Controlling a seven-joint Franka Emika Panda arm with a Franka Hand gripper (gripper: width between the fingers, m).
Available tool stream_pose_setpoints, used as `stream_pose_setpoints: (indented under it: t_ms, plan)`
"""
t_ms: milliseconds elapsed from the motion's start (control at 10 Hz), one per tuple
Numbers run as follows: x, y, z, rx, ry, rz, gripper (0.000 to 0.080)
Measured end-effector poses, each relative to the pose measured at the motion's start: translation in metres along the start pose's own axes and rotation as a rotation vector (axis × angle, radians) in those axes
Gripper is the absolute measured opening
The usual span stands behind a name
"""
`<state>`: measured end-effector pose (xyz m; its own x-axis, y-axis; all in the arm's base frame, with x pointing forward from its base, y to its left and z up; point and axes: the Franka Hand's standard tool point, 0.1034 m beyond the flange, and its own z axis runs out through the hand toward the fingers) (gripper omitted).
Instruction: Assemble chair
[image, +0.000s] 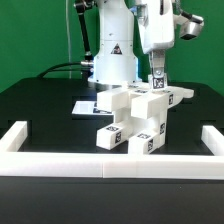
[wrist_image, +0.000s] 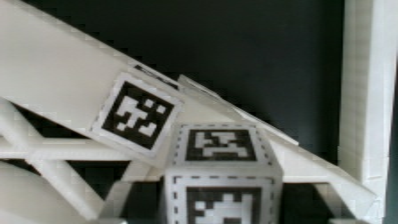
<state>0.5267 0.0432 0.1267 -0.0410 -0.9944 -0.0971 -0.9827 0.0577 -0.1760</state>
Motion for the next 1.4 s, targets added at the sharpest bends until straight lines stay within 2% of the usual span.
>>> stream_pose_setpoints:
  t_ms: [100,200,300,400,500,1000,1200,1400]
  plan:
    - [0.0001,0.0002,0.0003,-0.001,0.000,-0.017,0.0288]
    - [0.0000,0.0002,0.0006,-0.002,0.002,-0.027,0.0465]
    - [-0.0017,-0.0009,0.0019,-0.008,0.014,-0.118,0.0583]
    - [-0.0035,-0.0022,0.0028,-0.003,0.020,-0.240,0.0583]
    - [-0.0052,-0.0019,0.0031,-0.003,0.019,-0.309,0.0636]
    - [-0.0040,-0.0018,0.0034,-0.008,0.022,-0.501,0.0649]
    - [-0.0056,-0.0022,0.0035,-0.027,0.042,-0.768,0.0649]
    - [-0.0054,-0.0040,0.0026,-0.027,0.041,-0.926,0.0649]
